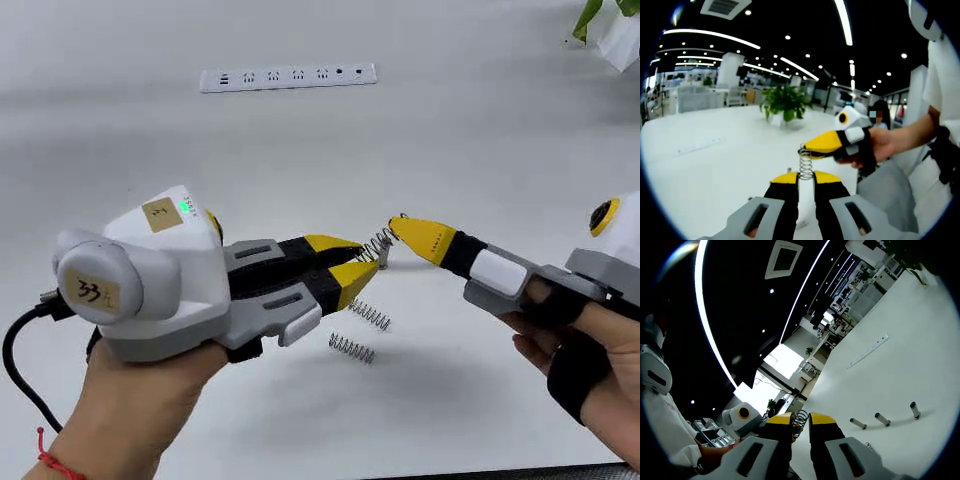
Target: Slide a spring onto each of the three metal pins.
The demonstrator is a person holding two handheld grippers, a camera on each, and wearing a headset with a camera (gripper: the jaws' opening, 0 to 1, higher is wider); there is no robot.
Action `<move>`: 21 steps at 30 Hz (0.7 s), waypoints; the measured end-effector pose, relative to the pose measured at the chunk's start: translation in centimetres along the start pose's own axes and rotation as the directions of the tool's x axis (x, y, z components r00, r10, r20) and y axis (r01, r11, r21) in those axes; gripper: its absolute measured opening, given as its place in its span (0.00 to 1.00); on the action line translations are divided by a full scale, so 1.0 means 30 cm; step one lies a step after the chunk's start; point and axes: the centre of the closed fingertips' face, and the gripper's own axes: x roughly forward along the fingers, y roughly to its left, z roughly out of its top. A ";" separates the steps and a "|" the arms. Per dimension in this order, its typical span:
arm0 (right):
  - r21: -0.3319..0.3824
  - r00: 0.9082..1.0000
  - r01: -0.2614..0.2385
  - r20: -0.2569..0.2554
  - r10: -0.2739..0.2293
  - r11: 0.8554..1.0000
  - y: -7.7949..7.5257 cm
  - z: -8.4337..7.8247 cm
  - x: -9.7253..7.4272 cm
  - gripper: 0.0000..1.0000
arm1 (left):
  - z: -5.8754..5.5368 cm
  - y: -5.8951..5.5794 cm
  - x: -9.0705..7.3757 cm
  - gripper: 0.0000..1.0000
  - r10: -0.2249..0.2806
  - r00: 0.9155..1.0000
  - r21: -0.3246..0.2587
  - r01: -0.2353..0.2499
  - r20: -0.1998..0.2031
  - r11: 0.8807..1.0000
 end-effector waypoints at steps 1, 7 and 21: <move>-0.002 1.000 -0.001 -0.001 0.001 1.000 0.001 0.000 -0.001 0.14 | 0.000 -0.001 0.001 0.10 -0.001 1.000 0.000 0.001 0.000 1.000; -0.035 1.000 -0.014 -0.021 0.014 0.999 0.023 0.000 -0.001 0.13 | -0.003 -0.010 0.004 0.10 -0.011 1.000 0.000 0.011 -0.001 1.000; -0.144 0.993 -0.046 -0.118 0.029 0.988 0.060 -0.003 0.001 0.12 | -0.011 -0.033 0.009 0.11 -0.050 0.999 -0.008 0.050 -0.006 0.999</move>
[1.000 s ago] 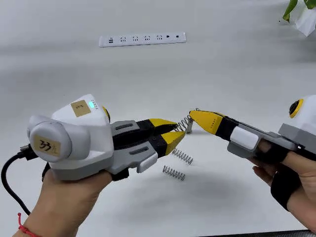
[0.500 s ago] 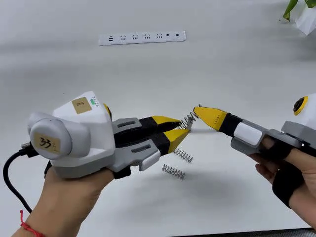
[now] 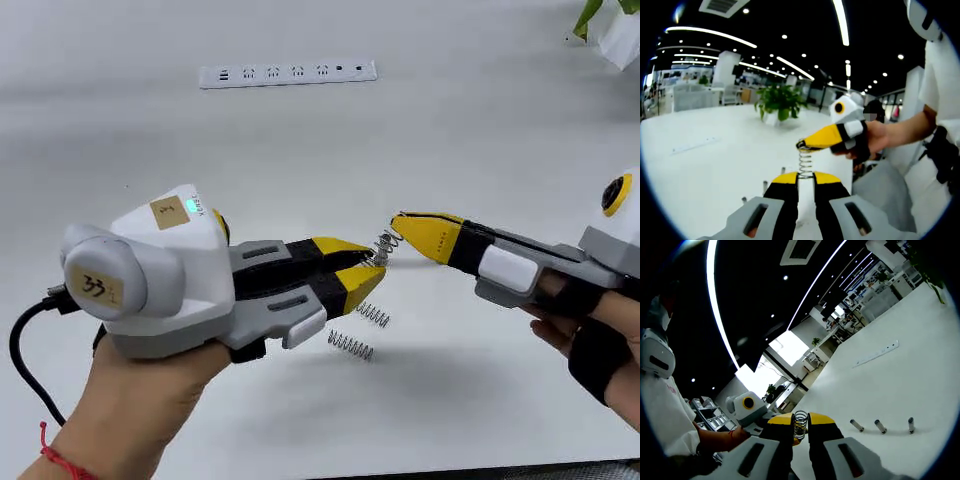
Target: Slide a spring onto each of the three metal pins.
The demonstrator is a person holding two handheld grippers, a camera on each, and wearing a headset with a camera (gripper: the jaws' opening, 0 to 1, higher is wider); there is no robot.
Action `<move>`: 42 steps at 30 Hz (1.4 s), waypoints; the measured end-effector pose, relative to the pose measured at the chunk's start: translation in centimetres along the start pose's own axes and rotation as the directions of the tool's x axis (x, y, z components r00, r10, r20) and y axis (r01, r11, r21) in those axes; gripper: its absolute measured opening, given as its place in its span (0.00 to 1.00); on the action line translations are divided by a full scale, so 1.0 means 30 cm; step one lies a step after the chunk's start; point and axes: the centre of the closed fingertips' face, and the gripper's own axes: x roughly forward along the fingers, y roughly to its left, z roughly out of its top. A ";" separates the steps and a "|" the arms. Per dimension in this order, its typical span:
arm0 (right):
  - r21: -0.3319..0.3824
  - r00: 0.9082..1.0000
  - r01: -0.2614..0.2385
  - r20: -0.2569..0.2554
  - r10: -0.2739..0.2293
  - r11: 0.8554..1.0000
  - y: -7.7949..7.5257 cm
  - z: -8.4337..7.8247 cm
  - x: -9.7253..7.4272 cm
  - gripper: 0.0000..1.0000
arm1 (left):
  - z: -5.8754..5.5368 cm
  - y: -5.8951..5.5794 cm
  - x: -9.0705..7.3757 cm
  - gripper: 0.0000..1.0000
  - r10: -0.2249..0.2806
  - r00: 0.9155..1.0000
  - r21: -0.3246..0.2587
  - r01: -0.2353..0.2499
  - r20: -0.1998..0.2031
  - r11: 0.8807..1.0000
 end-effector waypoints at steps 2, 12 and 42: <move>-0.038 1.000 0.000 -0.026 -0.001 0.999 0.005 -0.003 0.000 0.12 | -0.003 -0.003 0.002 0.11 -0.004 1.000 0.005 0.005 -0.006 1.000; -0.217 0.987 -0.029 -0.160 -0.006 0.976 0.041 -0.017 0.002 0.12 | -0.014 -0.021 0.010 0.11 -0.036 0.999 0.012 0.036 -0.029 0.999; -0.492 0.938 -0.133 -0.344 -0.051 0.861 0.073 -0.021 0.010 0.12 | 0.002 -0.049 0.014 0.10 -0.082 0.997 0.038 0.083 -0.013 0.996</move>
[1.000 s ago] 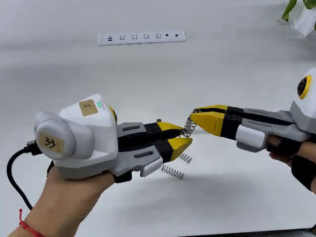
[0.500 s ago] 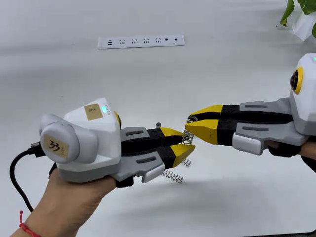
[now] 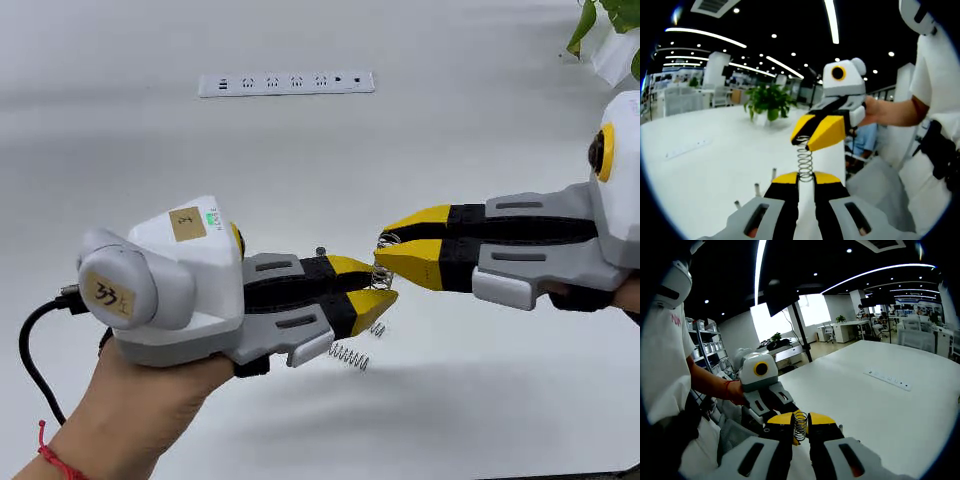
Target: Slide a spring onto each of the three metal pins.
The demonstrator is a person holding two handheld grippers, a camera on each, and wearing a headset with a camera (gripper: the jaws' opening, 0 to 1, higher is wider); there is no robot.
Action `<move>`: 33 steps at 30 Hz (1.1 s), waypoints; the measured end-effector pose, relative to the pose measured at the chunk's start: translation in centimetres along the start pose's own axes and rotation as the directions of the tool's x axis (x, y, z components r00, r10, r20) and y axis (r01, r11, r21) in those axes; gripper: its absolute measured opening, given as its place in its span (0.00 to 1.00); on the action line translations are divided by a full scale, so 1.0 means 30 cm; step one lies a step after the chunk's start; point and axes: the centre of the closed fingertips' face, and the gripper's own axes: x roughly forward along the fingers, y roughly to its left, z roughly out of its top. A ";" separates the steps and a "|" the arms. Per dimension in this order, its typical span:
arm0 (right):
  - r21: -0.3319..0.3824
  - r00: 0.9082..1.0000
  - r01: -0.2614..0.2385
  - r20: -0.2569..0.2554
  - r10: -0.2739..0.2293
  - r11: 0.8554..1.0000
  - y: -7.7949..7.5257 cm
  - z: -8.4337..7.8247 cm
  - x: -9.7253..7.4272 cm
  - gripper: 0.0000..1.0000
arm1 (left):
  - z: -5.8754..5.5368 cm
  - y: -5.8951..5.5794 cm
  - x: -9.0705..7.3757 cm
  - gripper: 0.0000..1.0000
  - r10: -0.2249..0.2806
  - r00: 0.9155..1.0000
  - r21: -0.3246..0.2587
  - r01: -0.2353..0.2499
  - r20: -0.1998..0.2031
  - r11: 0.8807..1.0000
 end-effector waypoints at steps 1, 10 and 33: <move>0.002 1.000 -0.003 0.002 0.003 1.000 0.002 0.003 0.000 0.13 | 0.000 -0.001 0.000 0.10 -0.001 1.000 0.001 0.001 0.000 1.000; -0.047 0.998 -0.035 -0.057 0.032 0.998 0.017 -0.007 -0.005 0.20 | -0.004 -0.006 0.004 0.10 -0.010 1.000 0.007 0.010 -0.005 1.000; -0.370 0.709 -0.544 -0.683 0.176 0.753 0.092 -0.107 -0.040 0.23 | -0.046 -0.062 0.040 0.10 -0.084 0.992 0.116 0.095 -0.099 0.989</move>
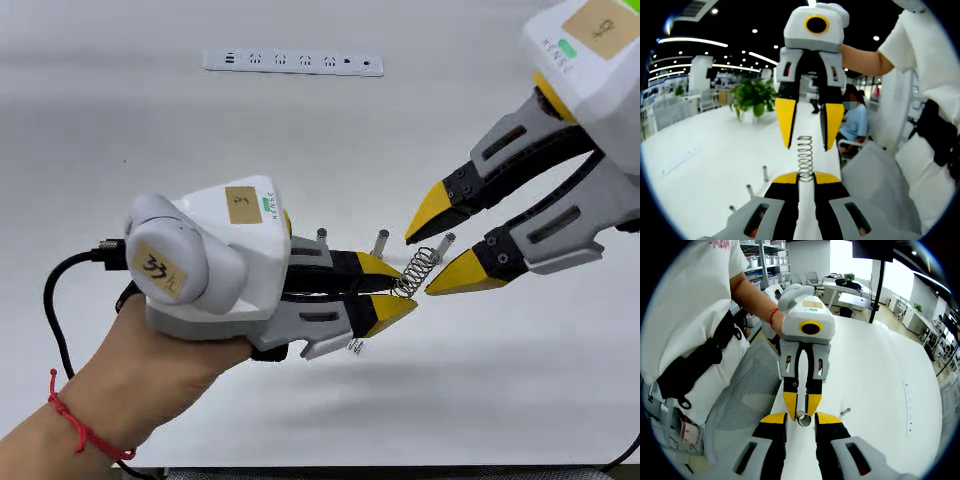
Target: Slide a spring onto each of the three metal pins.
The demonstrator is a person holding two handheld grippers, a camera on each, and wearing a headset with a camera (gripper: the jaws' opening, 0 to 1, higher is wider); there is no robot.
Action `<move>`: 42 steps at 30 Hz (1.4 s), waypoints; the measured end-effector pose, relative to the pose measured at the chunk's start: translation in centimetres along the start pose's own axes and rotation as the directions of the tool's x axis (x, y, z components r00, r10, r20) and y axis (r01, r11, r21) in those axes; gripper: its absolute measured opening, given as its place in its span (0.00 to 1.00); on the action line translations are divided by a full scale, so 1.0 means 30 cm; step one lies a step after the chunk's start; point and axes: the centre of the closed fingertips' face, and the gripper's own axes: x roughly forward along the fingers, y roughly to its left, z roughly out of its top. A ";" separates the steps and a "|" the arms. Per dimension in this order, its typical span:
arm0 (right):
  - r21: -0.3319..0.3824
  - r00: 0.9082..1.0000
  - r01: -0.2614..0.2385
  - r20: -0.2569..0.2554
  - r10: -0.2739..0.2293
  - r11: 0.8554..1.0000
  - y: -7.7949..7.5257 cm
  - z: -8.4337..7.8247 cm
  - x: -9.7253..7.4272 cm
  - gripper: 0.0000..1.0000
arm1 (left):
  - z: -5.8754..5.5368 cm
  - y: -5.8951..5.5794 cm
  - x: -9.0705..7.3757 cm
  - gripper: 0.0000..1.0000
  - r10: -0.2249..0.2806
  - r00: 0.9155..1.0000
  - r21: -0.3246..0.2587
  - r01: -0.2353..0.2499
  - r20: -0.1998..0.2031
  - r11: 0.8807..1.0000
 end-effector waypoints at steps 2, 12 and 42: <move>-0.014 1.000 -0.016 -0.025 0.016 1.000 0.003 -0.004 0.011 0.21 | -0.001 0.000 0.000 0.10 -0.002 1.000 0.000 0.002 0.000 1.000; -0.063 0.994 -0.064 -0.088 0.058 0.996 0.004 -0.021 0.030 0.18 | -0.004 -0.005 -0.003 0.10 -0.014 1.000 0.006 0.014 0.002 1.000; -0.077 0.984 -0.117 -0.142 0.105 0.990 0.005 -0.007 0.046 0.12 | -0.002 -0.008 -0.020 0.11 -0.019 0.999 0.021 0.019 0.029 1.000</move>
